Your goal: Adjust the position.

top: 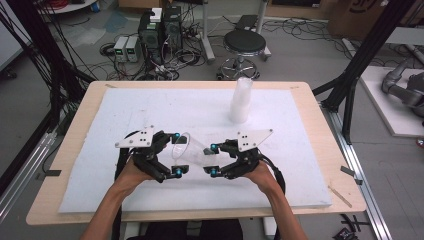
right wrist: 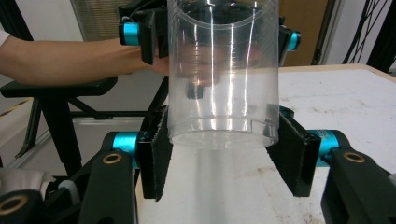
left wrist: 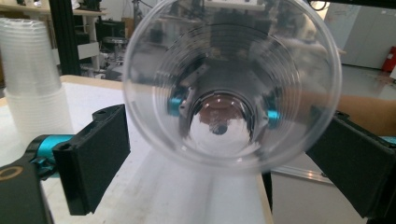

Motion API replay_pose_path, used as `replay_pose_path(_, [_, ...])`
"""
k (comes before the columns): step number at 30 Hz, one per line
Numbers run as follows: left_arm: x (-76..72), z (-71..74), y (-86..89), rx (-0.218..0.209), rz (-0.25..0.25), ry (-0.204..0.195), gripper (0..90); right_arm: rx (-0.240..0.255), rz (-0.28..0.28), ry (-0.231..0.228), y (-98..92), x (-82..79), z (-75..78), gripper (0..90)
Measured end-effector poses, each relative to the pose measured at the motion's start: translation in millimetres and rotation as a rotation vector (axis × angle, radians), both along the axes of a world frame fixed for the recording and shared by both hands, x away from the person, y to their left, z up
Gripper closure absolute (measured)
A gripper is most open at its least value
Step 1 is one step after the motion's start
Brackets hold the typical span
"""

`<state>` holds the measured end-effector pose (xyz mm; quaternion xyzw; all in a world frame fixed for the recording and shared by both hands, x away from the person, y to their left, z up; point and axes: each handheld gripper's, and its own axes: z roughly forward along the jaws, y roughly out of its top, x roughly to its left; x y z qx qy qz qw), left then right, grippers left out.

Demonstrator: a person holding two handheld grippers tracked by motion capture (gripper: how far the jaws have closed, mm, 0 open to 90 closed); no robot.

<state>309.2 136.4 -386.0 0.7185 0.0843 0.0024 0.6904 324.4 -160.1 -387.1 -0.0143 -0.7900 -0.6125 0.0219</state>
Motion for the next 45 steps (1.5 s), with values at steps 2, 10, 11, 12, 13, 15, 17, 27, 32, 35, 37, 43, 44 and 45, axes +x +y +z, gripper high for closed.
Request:
replay_pose_path(2, [0.3,2.0,-5.4,-0.004,-0.012,-0.005,7.2,0.003,0.003,0.001,-0.4,0.1,0.2,43.7])
replay_pose_path(10, [1.2,7.4,-13.9,-0.023,-0.053,-0.017,12.3,0.014,0.012,0.005,-1.2,-0.6,0.6,43.7])
replay_pose_path(11, [1.6,7.8,-13.2,-0.025,-0.055,-0.015,12.7,0.018,0.019,0.005,-1.2,-0.6,0.4,43.7])
replay_pose_path(12, [1.5,8.1,-12.5,-0.027,-0.055,-0.012,13.3,0.024,0.019,0.006,-1.4,-0.6,0.3,43.7])
replay_pose_path(13, [2.1,8.2,-11.8,-0.025,-0.057,-0.016,13.9,0.024,0.019,0.004,-1.5,-0.7,0.4,43.7])
replay_pose_path(15, [2.3,8.8,-11.2,-0.023,-0.059,-0.015,14.8,0.026,0.02,0.005,-1.2,-0.6,0.1,43.7])
replay_pose_path(17, [2.4,9.4,-10.9,-0.022,-0.063,-0.014,16.1,0.02,0.022,0.008,-0.4,-0.8,-0.5,43.7])
replay_pose_path(27, [1.8,10.4,-8.3,-0.031,-0.057,-0.032,28.9,0.007,0.035,0.006,2.9,-1.7,-2.7,43.8])
replay_pose_path(32, [1.2,10.6,-7.6,-0.022,-0.05,-0.041,31.0,0.004,0.035,0.004,3.3,-1.2,-2.9,43.7])
replay_pose_path(35, [1.2,10.5,-7.6,-0.02,-0.046,-0.039,31.6,0.001,0.037,0.005,4.3,-1.0,-3.2,43.6])
replay_pose_path(37, [1.2,10.6,-7.7,-0.018,-0.049,-0.04,31.9,-0.005,0.036,0.005,4.4,-0.9,-3.3,43.5])
replay_pose_path(43, [0.9,11.1,-6.7,-0.018,-0.043,-0.045,32.6,-0.035,-0.01,0.077,7.3,-0.1,-3.9,17.4])
replay_pose_path(44, [1.1,11.3,-5.9,-0.015,-0.042,-0.048,32.6,-0.053,-0.022,0.073,7.4,0.2,-4.1,17.3])
replay_pose_path(45, [0.9,11.5,-5.3,-0.014,-0.039,-0.048,32.6,-0.054,-0.018,0.081,7.5,0.5,-5.0,15.9])
